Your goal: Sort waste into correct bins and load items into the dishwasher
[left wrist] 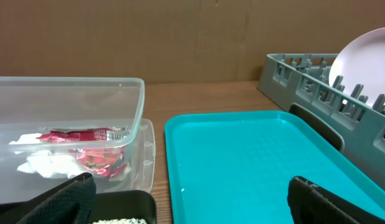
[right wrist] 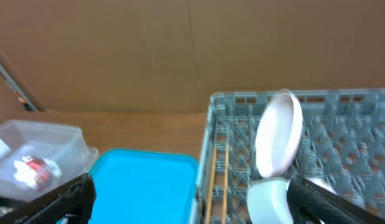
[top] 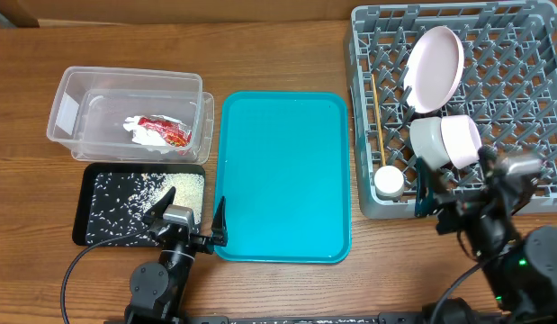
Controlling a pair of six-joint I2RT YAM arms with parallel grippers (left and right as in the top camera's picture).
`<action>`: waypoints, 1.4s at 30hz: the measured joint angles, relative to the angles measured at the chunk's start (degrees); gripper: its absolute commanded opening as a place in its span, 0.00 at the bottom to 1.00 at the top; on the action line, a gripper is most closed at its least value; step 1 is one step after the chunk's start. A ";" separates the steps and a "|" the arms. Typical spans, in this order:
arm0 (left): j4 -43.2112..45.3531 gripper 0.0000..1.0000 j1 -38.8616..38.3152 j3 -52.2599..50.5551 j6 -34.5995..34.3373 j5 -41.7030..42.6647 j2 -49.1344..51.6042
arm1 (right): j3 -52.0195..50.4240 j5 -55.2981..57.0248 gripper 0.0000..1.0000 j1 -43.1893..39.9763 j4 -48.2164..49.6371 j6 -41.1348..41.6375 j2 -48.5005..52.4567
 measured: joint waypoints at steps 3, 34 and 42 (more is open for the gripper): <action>0.02 1.00 0.00 -0.02 0.00 0.00 0.00 | -8.44 -2.69 1.00 -2.67 0.83 -0.68 -6.62; 0.00 1.00 0.00 -0.02 0.00 0.00 0.00 | -47.01 -7.48 1.00 -4.52 32.04 -1.57 -25.64; 0.00 1.00 0.00 -0.02 0.00 0.00 0.00 | -47.01 -7.50 1.00 -4.52 32.06 -1.55 -25.64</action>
